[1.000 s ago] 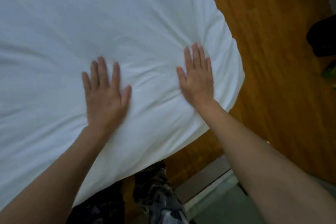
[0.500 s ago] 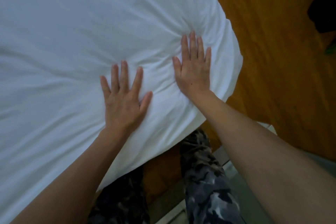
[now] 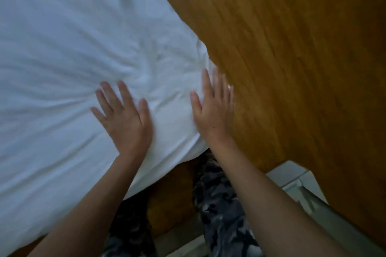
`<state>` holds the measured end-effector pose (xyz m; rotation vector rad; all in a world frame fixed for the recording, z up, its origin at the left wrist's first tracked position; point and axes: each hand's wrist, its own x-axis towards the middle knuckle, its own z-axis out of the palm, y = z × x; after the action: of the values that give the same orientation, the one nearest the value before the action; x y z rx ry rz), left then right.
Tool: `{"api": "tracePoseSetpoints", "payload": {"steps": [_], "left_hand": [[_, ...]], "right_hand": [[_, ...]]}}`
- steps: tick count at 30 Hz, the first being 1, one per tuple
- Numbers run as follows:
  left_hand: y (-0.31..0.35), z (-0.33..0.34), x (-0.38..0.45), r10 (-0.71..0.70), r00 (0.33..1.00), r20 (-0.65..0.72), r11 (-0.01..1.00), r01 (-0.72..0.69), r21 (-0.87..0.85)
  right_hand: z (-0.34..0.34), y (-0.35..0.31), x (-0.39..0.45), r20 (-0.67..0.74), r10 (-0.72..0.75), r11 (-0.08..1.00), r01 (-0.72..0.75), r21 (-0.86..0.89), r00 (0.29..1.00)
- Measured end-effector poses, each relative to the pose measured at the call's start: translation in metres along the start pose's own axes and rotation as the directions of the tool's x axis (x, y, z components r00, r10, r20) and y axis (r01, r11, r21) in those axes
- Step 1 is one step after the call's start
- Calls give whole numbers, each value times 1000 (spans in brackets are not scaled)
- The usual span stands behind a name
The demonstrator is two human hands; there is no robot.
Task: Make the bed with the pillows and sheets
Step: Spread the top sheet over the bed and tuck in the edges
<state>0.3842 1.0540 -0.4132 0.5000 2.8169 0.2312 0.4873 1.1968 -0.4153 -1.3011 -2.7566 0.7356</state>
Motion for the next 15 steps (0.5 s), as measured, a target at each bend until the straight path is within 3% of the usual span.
{"api": "tracePoseSetpoints", "payload": {"steps": [1,3,5,7,10,15], "left_hand": [[16,5,-1,52,999,7,999,-52,14],[42,12,-2,111,994,11,993,-112,46],[55,16,-2,130,991,17,988,-130,77],[60,15,-3,170,985,41,980,-173,96],[66,13,-7,272,961,56,953,-277,123],[78,16,-1,490,867,90,845,-498,194]], "right_hand": [[-8,20,2,118,99,990,-109,85,988],[-14,56,2,426,236,916,-347,203,873],[-19,78,0,582,236,854,-452,258,778],[-22,85,-3,614,220,801,-500,330,758],[-23,81,-9,655,326,601,-684,413,682],[-19,72,-36,613,394,445,-726,524,685]]}}
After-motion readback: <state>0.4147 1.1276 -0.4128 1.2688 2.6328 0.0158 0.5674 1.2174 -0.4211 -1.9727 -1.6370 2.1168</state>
